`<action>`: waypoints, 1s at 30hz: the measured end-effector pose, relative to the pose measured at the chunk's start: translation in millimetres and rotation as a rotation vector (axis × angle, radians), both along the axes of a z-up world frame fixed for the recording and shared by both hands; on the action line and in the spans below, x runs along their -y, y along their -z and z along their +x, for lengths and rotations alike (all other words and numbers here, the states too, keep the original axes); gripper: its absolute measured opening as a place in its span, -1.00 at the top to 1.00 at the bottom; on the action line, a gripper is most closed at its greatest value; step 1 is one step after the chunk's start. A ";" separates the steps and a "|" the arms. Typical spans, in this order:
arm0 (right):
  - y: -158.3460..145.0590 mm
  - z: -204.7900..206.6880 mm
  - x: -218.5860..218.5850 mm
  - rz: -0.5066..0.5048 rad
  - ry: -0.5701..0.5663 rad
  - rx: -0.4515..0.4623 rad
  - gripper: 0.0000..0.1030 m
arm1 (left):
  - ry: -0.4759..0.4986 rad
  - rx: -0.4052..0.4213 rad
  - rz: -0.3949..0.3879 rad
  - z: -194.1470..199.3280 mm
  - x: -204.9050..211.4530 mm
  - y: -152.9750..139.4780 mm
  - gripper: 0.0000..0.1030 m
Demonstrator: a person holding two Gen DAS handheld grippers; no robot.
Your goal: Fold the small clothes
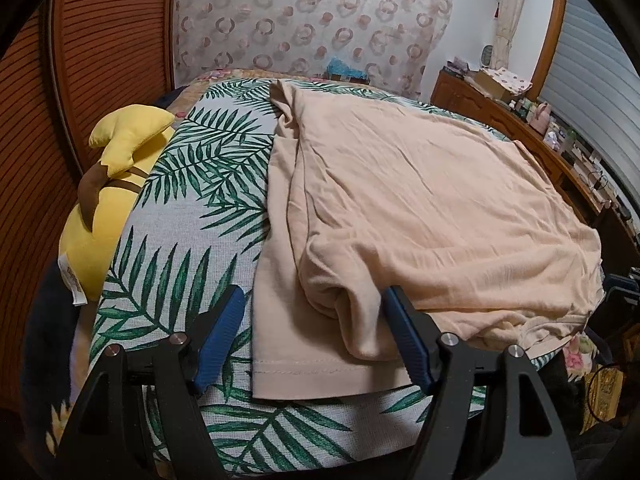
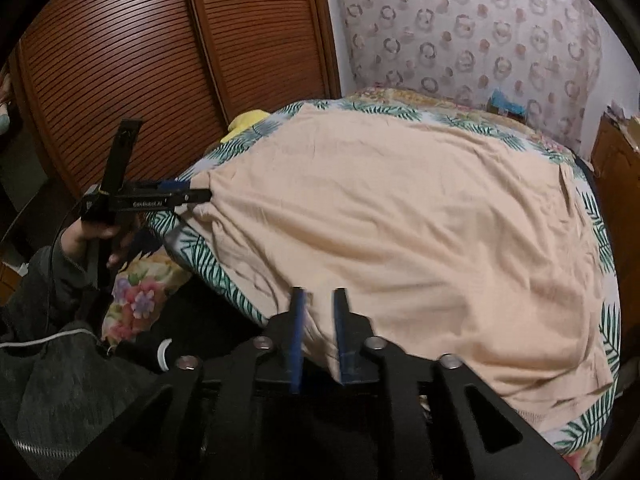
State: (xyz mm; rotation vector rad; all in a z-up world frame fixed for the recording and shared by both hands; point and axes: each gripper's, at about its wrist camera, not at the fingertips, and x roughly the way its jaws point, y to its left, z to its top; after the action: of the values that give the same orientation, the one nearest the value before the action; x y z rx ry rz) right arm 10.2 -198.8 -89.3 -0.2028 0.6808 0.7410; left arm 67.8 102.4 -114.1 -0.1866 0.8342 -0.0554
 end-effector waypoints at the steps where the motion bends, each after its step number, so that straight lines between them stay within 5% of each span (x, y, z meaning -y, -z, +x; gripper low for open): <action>1: -0.3 0.1 0.9 0.004 0.006 0.006 0.41 | 0.005 0.002 -0.015 0.1 -0.5 -0.3 -0.42; 4: 2.6 2.6 3.1 0.003 0.031 0.016 0.34 | 0.023 0.009 -0.031 -0.1 3.2 -0.8 -0.28; 6: 4.3 5.1 5.6 -0.004 0.057 0.021 0.33 | 0.021 0.014 -0.002 -0.2 6.4 -1.2 0.04; 8: 7.0 7.8 7.6 -0.004 0.077 0.021 0.32 | 0.044 0.006 -0.015 0.5 7.9 -0.8 0.76; 9: 7.6 8.7 7.2 -0.006 0.086 0.021 0.30 | 0.055 0.003 -0.017 0.8 10.2 -2.1 0.81; 19: 6.6 8.2 46.3 0.053 0.186 0.011 0.27 | 0.181 0.151 -0.050 5.6 48.6 -68.4 0.85; 30: 6.1 -0.3 131.0 0.044 0.396 0.052 0.26 | 0.493 0.227 -0.069 56.7 175.3 -126.5 0.85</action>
State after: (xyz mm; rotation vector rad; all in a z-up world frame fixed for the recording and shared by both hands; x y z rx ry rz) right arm 9.9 -329.9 -95.3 -0.0430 0.6302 0.3691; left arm 124.5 -73.0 12.4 -0.0341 0.6362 -0.5592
